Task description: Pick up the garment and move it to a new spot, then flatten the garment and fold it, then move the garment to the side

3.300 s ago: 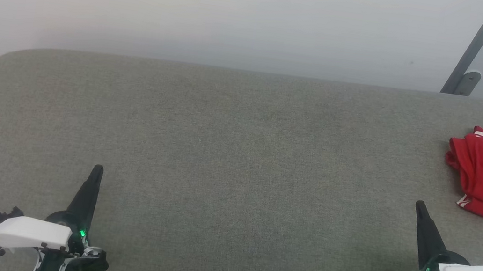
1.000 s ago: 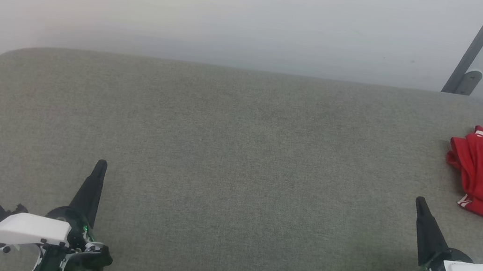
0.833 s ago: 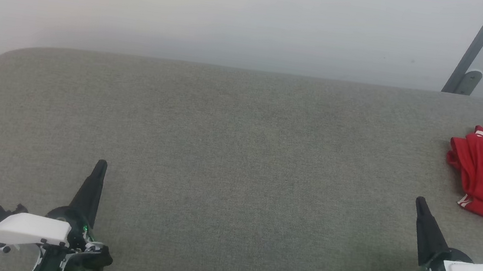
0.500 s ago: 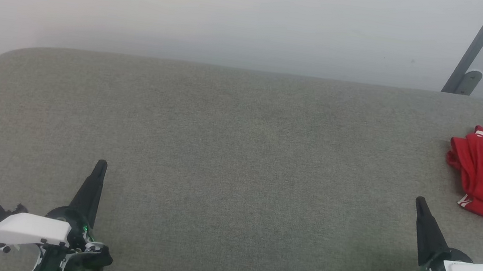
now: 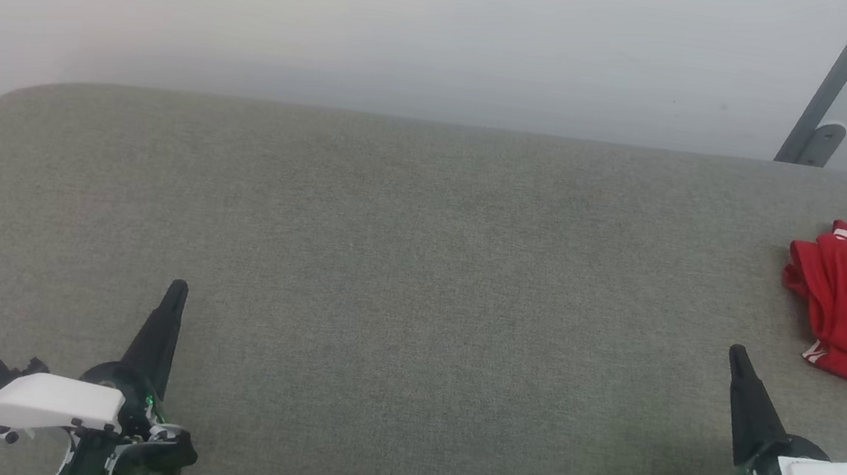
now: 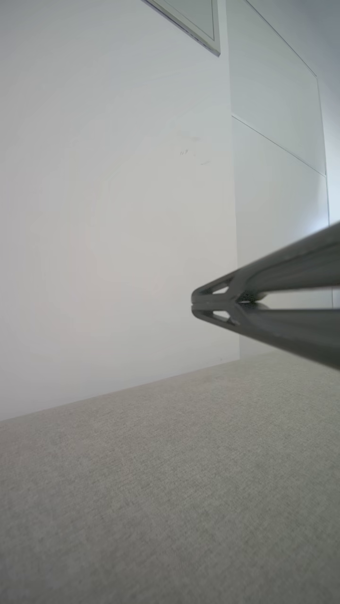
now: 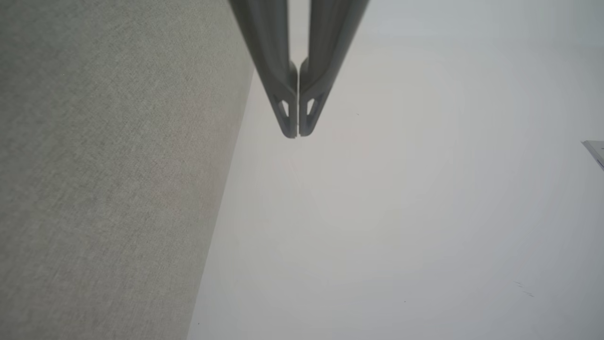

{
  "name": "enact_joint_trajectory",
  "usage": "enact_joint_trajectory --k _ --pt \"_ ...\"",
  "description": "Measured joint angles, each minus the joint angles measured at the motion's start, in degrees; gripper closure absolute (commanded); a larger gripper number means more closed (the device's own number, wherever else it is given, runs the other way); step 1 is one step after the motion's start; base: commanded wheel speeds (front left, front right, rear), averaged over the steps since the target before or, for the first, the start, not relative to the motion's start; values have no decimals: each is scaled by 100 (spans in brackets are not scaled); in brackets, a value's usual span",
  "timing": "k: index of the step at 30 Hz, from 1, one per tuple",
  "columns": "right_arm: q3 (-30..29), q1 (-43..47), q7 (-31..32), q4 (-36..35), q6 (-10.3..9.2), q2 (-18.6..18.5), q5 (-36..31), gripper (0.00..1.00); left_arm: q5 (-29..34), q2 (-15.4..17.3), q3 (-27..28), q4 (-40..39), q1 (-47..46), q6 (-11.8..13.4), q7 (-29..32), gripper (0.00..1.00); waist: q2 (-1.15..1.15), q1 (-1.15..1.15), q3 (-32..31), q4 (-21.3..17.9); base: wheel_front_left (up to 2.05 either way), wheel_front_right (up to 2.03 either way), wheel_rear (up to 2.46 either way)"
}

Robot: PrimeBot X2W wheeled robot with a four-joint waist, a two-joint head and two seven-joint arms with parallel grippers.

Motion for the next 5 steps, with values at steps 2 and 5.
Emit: enact_joint_trajectory --k 2,5 --pt "1 0 0 0 0 0 0 100 0 0 0 0 0 0 0 100 0 0 0 0 0 0 0" --pt "1 0 0 0 0 0 0 100 0 0 0 -1 0 0 0 100 0 0 0 0 0 0 0"
